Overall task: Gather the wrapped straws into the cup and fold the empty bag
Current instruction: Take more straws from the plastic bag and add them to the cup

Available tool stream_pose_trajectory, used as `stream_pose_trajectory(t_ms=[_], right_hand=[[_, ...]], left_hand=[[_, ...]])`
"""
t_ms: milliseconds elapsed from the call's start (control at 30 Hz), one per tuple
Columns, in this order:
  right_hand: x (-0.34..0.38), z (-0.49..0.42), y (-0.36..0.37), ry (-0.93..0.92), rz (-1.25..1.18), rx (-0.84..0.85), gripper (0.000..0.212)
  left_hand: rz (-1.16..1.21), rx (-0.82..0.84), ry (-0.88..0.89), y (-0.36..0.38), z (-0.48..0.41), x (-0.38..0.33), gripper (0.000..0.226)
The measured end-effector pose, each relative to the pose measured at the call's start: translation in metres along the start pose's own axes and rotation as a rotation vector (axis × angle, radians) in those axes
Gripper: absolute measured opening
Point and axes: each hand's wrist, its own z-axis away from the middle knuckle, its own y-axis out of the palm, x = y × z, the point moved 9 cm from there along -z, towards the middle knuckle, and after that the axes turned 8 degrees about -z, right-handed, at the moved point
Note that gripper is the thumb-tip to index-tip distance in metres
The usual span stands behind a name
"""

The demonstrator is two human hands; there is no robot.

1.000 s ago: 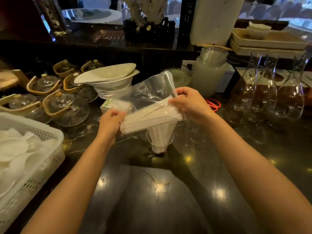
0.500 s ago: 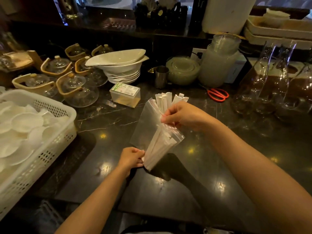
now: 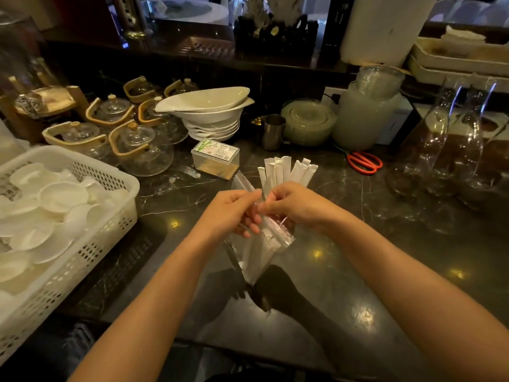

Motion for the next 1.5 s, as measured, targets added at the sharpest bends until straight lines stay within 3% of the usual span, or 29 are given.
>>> stream_pose_trajectory(t_ms=[367, 600, 1100, 1300, 1500], right_hand=[[0.000, -0.002, 0.008, -0.023, -0.070, 0.089, 0.019], [-0.008, -0.008, 0.004, -0.023, -0.169, 0.119, 0.022], [-0.016, -0.010, 0.003, 0.012, -0.293, 0.119, 0.023], [-0.020, -0.010, 0.002, 0.038, -0.280, 0.202, 0.015], [-0.019, -0.008, 0.005, 0.018, -0.341, 0.253, 0.018]], left_hand=[[-0.017, 0.098, -0.075, 0.013, -0.018, 0.012, 0.029], [0.067, 0.189, -0.006, 0.021, -0.017, 0.010, 0.031], [-0.020, 0.135, 0.013, 0.023, -0.023, 0.008, 0.029], [0.092, 0.237, 0.007, 0.027, -0.021, 0.005, 0.023], [0.129, 0.272, -0.053, 0.034, -0.022, 0.012, 0.030]])
